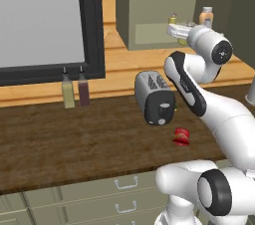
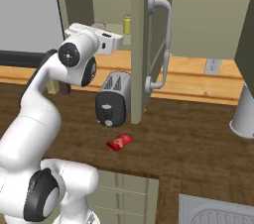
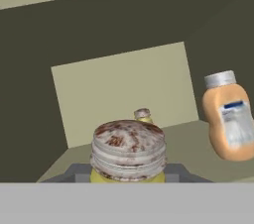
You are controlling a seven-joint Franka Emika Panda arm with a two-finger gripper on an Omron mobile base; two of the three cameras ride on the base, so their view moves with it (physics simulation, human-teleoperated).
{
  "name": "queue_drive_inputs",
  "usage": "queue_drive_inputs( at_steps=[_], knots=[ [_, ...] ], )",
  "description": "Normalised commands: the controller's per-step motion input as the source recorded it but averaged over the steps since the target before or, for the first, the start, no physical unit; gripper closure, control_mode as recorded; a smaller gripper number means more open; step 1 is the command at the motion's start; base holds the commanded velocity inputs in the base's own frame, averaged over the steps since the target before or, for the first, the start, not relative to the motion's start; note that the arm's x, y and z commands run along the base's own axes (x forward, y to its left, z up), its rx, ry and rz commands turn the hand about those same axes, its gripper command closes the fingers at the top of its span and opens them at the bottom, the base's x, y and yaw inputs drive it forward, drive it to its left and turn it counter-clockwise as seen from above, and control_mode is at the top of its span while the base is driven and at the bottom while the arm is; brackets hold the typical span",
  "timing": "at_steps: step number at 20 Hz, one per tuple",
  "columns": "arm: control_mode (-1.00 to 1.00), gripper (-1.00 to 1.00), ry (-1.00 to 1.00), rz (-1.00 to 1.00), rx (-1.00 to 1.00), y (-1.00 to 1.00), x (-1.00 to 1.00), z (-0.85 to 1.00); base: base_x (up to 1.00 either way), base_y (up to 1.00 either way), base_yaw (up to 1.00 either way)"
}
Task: Put the shaker and condiment bottle from the counter next to their counterparts in the cabinet.
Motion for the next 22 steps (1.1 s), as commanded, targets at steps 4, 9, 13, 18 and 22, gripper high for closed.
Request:
queue_drive_inputs(
  at_steps=[4, 9, 13, 18, 22],
  knots=[
    [-1.0, 1.0, -0.01, 0.0, 0.0, 0.01, 0.17, 0.0, 0.0, 0.0, 0.0],
    [-1.0, 1.0, 0.01, -0.01, 0.0, 0.0, 0.05, 0.0, 0.0, 0.0, 0.0],
    [-1.0, 1.0, -0.01, -0.09, 0.0, 0.0, 0.13, 0.02, 0.0, 0.0, 0.0],
    [-1.0, 1.0, 0.0, -0.09, -0.02, 0.0, 0.04, 0.0, 0.0, 0.0, 0.0],
    [-1.0, 1.0, 0.02, -0.06, -0.06, 0.09, 0.0, 0.0, 0.0, 0.0, 0.0]
  ],
)
